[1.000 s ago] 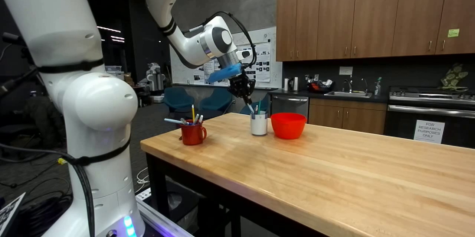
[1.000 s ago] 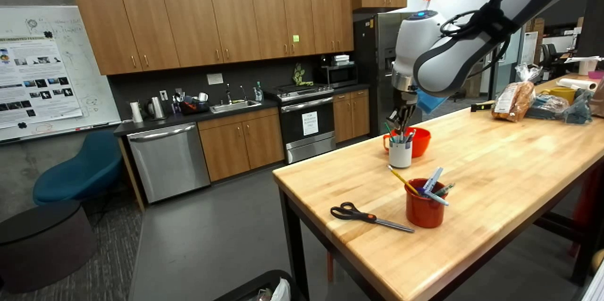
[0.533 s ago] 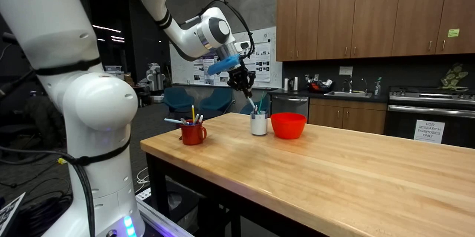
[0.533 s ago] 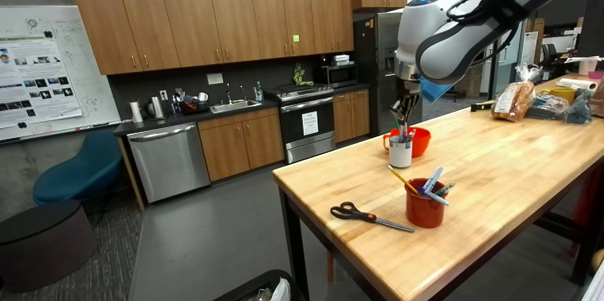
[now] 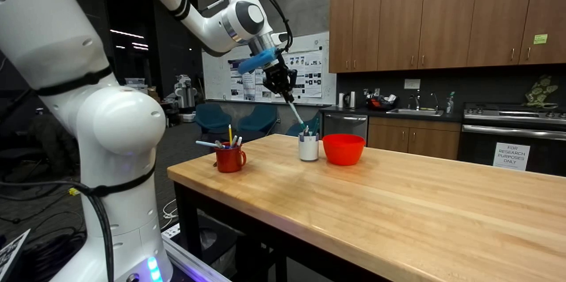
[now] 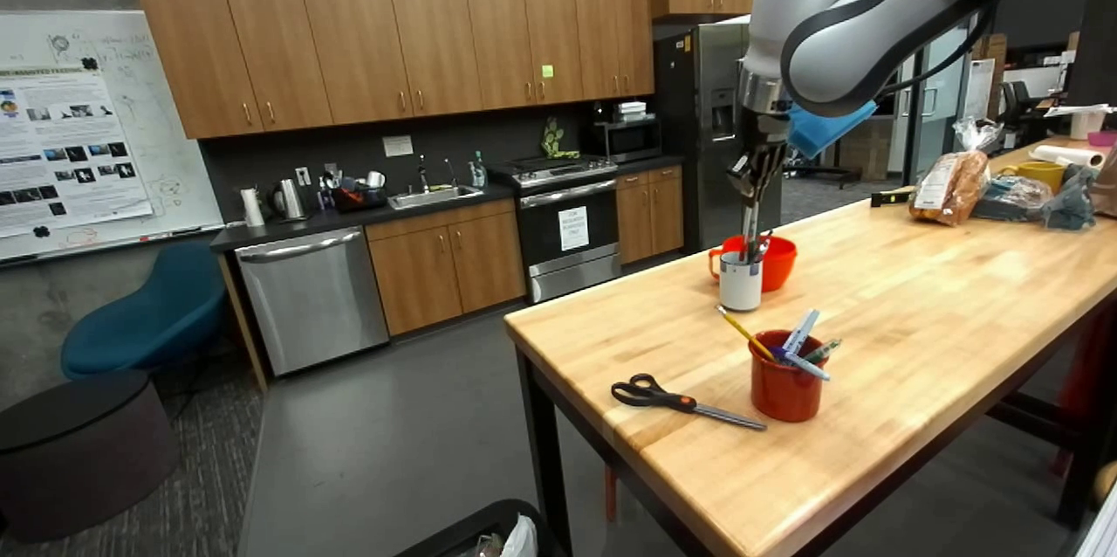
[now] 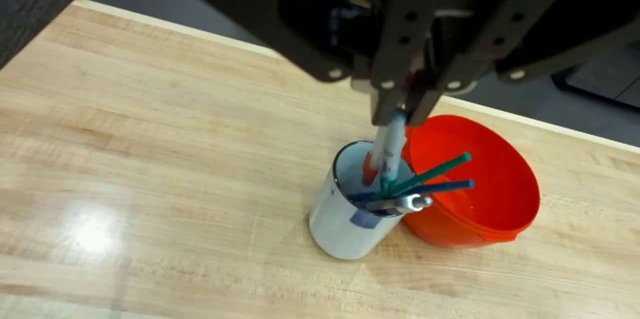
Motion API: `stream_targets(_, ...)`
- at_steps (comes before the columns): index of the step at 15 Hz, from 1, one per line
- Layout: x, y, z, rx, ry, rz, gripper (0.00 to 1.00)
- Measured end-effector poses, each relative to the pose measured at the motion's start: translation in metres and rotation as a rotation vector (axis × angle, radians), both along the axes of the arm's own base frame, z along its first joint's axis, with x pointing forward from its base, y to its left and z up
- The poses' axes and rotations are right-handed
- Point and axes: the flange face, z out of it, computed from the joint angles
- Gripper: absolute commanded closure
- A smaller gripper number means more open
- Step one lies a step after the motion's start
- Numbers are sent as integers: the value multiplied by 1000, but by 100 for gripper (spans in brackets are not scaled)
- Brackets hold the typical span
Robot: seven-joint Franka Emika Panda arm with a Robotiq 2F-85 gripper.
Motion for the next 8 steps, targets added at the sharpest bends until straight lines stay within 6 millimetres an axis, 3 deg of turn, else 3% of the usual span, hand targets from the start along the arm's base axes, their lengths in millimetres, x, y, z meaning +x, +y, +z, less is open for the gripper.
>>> stream_targets(8,-45,33,23,55,29,55,97)
